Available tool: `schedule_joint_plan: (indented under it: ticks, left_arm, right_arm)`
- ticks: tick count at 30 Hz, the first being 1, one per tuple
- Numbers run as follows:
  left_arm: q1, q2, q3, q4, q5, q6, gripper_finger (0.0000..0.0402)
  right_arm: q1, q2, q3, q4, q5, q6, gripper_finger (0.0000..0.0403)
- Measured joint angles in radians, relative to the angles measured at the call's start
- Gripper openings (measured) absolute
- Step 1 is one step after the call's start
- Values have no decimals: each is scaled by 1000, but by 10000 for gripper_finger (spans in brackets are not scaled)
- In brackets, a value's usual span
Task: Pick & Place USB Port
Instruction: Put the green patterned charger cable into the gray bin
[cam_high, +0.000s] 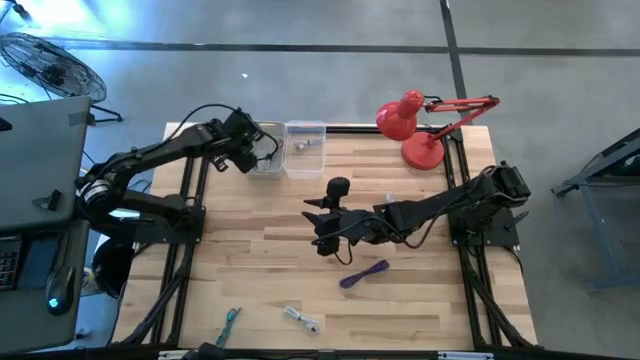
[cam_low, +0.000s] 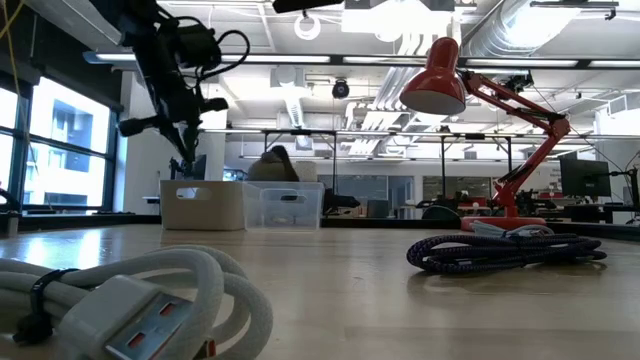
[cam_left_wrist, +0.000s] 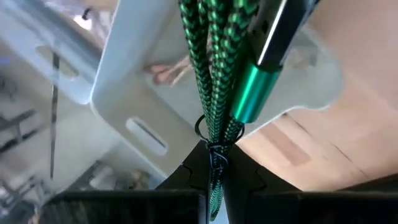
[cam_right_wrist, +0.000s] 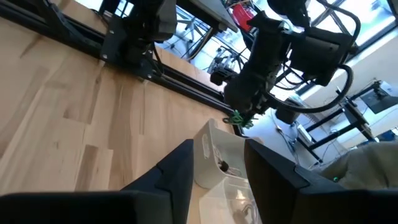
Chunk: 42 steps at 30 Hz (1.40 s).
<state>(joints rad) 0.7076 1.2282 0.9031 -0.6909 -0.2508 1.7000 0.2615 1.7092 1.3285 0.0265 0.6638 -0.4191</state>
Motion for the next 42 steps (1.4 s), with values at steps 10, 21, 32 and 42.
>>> schedule_joint_plan:
  ticks: [10,21,32,42]
  left_arm:
    - [-86,0,0,-50,-64,149,13]
    - [-101,0,0,71,-48,413,14]
    - [-85,70,0,125,-42,455,14]
    - [-86,218,0,222,-236,430,14]
  right_arm:
    - [0,0,0,-1,-28,4,133]
    - [0,0,0,-18,-33,26,133]
    - [-22,0,0,-44,-50,66,133]
    - [-48,0,-1,-53,-159,101,133]
